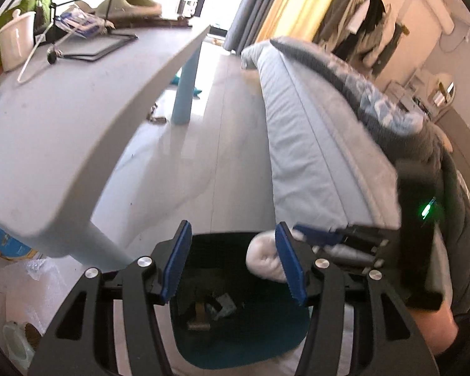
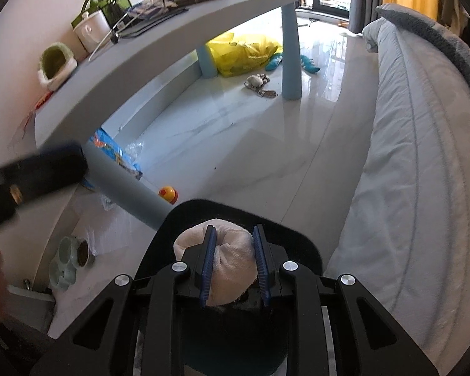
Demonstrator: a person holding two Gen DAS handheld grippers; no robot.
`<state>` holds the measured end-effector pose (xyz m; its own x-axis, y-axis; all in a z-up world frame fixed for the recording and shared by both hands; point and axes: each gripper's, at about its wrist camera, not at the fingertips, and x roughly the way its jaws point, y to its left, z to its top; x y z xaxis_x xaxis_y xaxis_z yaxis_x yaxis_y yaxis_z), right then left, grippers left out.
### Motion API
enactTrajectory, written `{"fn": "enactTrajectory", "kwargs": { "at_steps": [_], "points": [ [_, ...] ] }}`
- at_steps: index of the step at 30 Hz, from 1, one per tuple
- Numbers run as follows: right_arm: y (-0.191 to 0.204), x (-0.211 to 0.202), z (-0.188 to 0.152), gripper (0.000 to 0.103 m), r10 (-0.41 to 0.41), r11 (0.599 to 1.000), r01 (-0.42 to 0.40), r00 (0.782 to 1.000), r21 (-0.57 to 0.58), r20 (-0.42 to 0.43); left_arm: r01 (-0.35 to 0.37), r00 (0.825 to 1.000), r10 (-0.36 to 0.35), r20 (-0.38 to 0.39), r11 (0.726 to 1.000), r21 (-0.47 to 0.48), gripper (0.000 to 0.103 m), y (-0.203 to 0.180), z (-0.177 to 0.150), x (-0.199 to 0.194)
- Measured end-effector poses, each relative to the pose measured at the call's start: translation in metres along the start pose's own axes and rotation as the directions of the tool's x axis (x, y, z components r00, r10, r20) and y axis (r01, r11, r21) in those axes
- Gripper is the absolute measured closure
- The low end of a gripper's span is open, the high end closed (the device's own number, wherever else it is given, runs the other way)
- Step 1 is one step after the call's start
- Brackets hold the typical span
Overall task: Collect trash
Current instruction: 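Open both grippers to drop the clip and cloth into the bin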
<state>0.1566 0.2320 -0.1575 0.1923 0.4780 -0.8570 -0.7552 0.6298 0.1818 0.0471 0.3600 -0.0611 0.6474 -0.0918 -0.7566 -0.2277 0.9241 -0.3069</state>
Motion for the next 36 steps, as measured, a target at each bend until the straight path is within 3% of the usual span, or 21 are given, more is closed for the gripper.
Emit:
{"fn": "enactTrajectory", "kwargs": {
  "at_steps": [13, 21, 25, 28, 36],
  "points": [
    [0.015, 0.032, -0.019, 0.078, 0.001, 1.0, -0.005, 0.994, -0.03, -0.112, -0.008, 0.996, 0.01, 0.086, 1.0, -0.022, 0.046, 0.001, 0.016, -0.023],
    [0.012, 0.05, -0.03, 0.077, 0.008, 1.0, -0.01, 0.981, -0.009, -0.196, -0.02, 0.992, 0.024, 0.127, 0.999, -0.039, 0.035, 0.005, 0.021, -0.031],
    [0.015, 0.056, -0.035, 0.072, 0.006, 1.0, -0.008, 0.973, -0.01, -0.233, -0.024, 0.987, 0.029, 0.155, 0.999, -0.034, 0.032, 0.004, 0.026, -0.037],
    [0.016, 0.052, -0.037, 0.043, -0.001, 1.0, -0.002, 0.973, -0.013, -0.23, -0.03, 0.983, 0.031, 0.181, 1.0, -0.01, 0.03, -0.003, 0.028, -0.043],
    [0.009, 0.021, -0.03, 0.043, 0.014, 1.0, -0.016, 0.987, -0.01, -0.162, -0.035, 0.971, 0.027, 0.237, 0.999, 0.032, 0.026, -0.021, 0.034, -0.054]
  ]
}}
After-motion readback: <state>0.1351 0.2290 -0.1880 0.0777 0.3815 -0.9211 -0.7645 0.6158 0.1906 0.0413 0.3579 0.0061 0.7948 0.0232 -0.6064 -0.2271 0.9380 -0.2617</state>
